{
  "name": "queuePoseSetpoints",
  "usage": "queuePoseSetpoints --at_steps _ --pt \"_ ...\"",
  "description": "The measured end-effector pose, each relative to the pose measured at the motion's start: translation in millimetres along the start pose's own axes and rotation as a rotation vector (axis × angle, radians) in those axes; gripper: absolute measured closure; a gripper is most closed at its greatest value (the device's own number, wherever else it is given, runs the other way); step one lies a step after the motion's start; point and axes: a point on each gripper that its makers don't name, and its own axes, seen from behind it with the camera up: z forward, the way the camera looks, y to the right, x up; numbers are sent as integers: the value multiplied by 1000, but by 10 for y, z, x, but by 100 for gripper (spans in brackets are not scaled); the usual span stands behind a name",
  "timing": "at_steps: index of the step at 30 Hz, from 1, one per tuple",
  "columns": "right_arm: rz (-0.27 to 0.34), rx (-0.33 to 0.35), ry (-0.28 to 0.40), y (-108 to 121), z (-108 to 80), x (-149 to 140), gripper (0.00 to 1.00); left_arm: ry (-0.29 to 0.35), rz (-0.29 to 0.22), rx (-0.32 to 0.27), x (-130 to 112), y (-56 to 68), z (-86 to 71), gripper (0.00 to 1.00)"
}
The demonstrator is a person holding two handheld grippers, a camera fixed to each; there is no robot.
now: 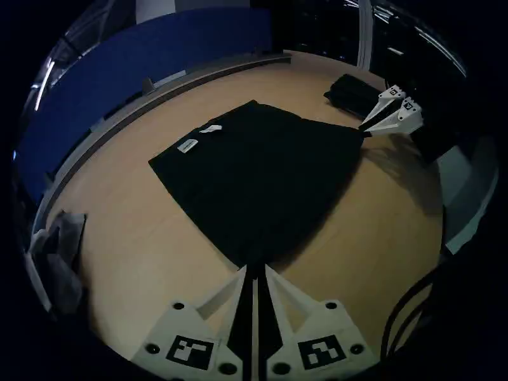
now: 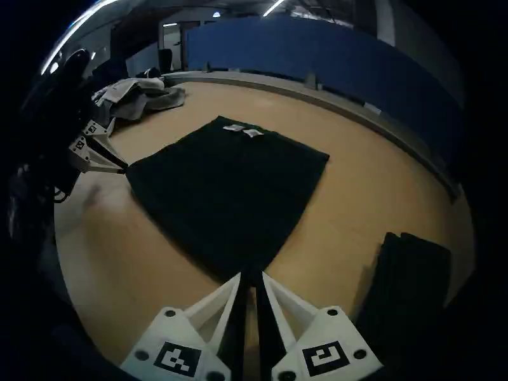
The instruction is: Fold towel
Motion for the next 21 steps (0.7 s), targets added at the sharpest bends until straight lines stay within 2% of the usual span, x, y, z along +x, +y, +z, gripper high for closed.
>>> queuePoseSetpoints --at_steps 7,21 --pt "3 -3 29 6 -149 167 91 23 -25 18 124 -9 -161 95" --pt "11 -8 98 -11 -624 557 91 74 -95 58 426 -34 -606 95"
